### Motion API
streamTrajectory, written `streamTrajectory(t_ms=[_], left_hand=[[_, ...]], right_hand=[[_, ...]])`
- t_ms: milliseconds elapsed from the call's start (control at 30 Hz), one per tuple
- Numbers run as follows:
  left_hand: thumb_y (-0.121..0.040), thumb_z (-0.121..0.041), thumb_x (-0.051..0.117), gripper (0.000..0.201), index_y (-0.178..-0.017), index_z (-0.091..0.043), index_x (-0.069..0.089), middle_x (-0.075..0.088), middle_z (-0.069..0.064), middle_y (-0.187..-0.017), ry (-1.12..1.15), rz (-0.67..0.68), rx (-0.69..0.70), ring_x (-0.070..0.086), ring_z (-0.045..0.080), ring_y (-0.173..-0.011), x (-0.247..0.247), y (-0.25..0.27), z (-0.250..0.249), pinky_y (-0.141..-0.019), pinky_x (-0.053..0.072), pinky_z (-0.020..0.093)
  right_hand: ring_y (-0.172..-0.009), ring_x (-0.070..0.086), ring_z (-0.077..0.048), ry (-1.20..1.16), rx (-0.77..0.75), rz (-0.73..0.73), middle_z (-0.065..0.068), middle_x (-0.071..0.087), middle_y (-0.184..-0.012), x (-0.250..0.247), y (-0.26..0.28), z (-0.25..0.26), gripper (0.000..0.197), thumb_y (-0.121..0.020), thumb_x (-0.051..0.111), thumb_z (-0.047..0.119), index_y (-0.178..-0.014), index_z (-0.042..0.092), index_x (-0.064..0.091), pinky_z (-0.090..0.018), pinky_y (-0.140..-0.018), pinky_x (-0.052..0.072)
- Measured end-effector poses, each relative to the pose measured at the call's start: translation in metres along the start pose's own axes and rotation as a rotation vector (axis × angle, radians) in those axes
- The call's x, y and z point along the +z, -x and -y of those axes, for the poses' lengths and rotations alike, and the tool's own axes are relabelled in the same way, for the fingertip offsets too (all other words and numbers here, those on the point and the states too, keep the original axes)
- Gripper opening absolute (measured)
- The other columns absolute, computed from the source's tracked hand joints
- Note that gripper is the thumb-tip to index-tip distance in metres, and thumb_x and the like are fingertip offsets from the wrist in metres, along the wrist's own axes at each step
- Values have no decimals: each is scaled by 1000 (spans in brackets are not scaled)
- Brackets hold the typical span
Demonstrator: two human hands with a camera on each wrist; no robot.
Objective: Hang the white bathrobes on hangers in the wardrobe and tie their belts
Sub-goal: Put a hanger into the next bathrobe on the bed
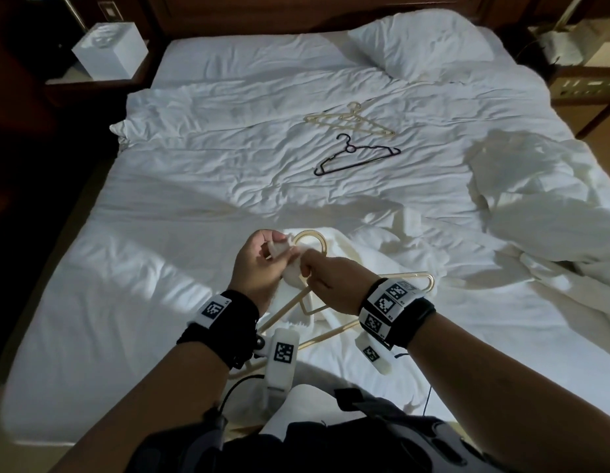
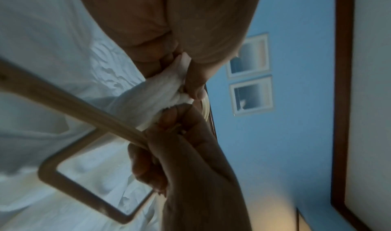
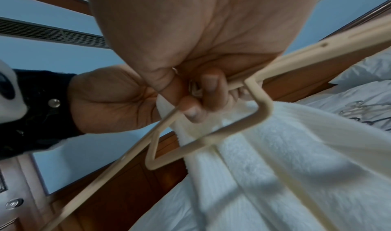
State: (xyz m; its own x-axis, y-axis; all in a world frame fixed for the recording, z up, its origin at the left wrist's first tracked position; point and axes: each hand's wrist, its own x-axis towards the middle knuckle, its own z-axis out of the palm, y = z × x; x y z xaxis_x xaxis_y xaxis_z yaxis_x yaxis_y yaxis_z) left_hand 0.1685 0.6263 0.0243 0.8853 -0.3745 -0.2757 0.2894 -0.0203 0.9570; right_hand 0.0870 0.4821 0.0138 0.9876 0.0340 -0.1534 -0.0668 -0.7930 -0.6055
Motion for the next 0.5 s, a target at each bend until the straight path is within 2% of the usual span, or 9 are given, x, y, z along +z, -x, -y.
streamTrajectory(t_ms=[100, 167, 200, 233, 267, 333, 433, 500], left_hand=[[-81, 2, 72, 22, -92, -12, 59, 65, 13, -94, 100, -55, -38, 64, 20, -81, -9, -5, 2, -86, 54, 44], [-80, 2, 74, 22, -92, -12, 61, 64, 14, -96, 136, -48, -54, 64, 22, -83, -14, -5, 2, -87, 52, 44], [-79, 1, 74, 22, -92, -12, 61, 64, 14, -96, 142, -35, -58, 64, 23, -84, -15, -4, 2, -86, 52, 44], [-79, 2, 74, 23, -93, -11, 62, 63, 14, -96, 143, -16, -60, 63, 24, -85, -15, -3, 3, -85, 52, 43], [-80, 3, 73, 23, -94, -11, 61, 63, 14, -96, 139, 6, -65, 63, 24, -85, -14, -3, 3, -83, 52, 43], [-81, 4, 71, 25, -98, -11, 61, 64, 15, -95, 114, 55, -73, 62, 27, -87, -12, -4, 3, -83, 52, 44], [-82, 1, 72, 26, -101, -13, 62, 68, 14, -97, 60, 102, -64, 65, 29, -89, -14, -8, 2, -86, 52, 46], [-82, -1, 73, 26, -103, -14, 64, 70, 13, -98, 51, 107, -53, 67, 26, -88, -14, -11, 1, -86, 52, 45]], right_hand=[[-71, 62, -20, -192, 17, -195, 8, 62, -84, 2, 0, -6, 38, -89, 59, 20, -120, 23, 38, -35, -70, 50], [-69, 65, -12, -365, 73, -307, 9, 66, -84, 4, 1, -10, 58, -87, 66, 23, -132, 25, 29, -29, -70, 54], [-69, 65, -7, -398, 106, -315, 9, 68, -84, 5, 1, -12, 65, -87, 67, 23, -138, 25, 27, -25, -69, 53], [-70, 64, -3, -391, 126, -294, 9, 69, -84, 6, 1, -13, 64, -88, 66, 23, -141, 24, 30, -24, -70, 52], [-74, 64, -3, -347, 128, -266, 10, 69, -85, 8, 1, -15, 55, -91, 63, 22, -140, 24, 38, -26, -72, 51], [-80, 66, -10, -264, 106, -243, 12, 69, -83, 11, 1, -15, 35, -95, 56, 23, -129, 23, 51, -31, -76, 51], [-74, 64, -8, -241, 82, -205, 12, 68, -77, 14, 1, -16, 22, -98, 51, 24, -118, 17, 54, -19, -68, 47], [-65, 58, -5, -227, 59, -173, 11, 65, -74, 16, 1, -15, 16, -99, 50, 22, -111, 12, 53, -17, -63, 42]])
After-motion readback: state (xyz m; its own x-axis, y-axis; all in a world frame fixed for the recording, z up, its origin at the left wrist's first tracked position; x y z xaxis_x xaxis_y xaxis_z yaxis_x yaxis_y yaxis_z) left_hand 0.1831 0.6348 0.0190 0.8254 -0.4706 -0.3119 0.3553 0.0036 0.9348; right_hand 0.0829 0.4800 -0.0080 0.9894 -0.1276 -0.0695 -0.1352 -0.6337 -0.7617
